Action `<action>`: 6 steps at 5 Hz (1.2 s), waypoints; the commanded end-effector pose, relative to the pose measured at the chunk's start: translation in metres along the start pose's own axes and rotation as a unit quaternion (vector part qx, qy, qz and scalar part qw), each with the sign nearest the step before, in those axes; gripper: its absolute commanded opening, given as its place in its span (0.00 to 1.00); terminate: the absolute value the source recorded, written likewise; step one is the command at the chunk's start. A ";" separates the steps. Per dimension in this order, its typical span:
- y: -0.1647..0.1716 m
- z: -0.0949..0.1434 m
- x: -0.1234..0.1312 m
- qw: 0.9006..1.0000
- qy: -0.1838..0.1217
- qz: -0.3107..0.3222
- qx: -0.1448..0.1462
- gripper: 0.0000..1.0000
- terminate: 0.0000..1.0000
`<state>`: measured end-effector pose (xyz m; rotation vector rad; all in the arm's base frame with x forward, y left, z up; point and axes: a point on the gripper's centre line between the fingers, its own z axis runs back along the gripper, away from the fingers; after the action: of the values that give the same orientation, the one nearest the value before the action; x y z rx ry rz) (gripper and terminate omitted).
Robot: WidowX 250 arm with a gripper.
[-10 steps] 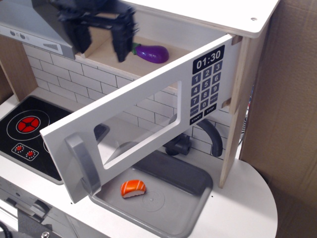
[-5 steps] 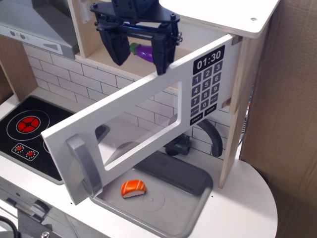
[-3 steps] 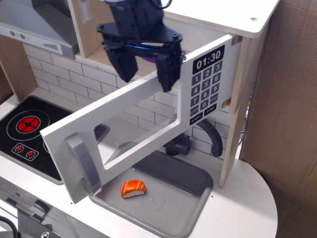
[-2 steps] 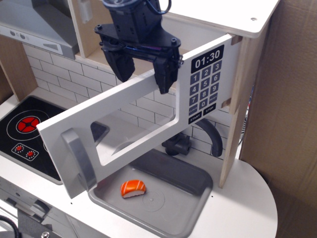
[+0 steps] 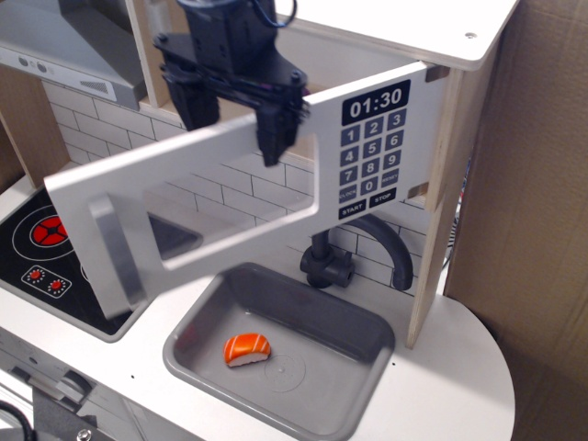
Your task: Close microwave
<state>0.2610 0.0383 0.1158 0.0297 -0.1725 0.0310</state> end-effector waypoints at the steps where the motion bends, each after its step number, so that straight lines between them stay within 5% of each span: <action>1: 0.039 0.023 0.013 0.998 -0.047 -0.001 0.042 1.00 0.00; 3: 0.053 0.064 0.008 0.991 -0.054 0.009 0.123 1.00 0.00; 4: 0.045 0.065 -0.010 0.990 -0.044 0.061 0.115 1.00 0.00; 6: -0.010 0.023 -0.034 0.985 -0.018 0.159 0.063 1.00 0.00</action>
<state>0.2197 0.0255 0.1162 0.1217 -0.1767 0.3593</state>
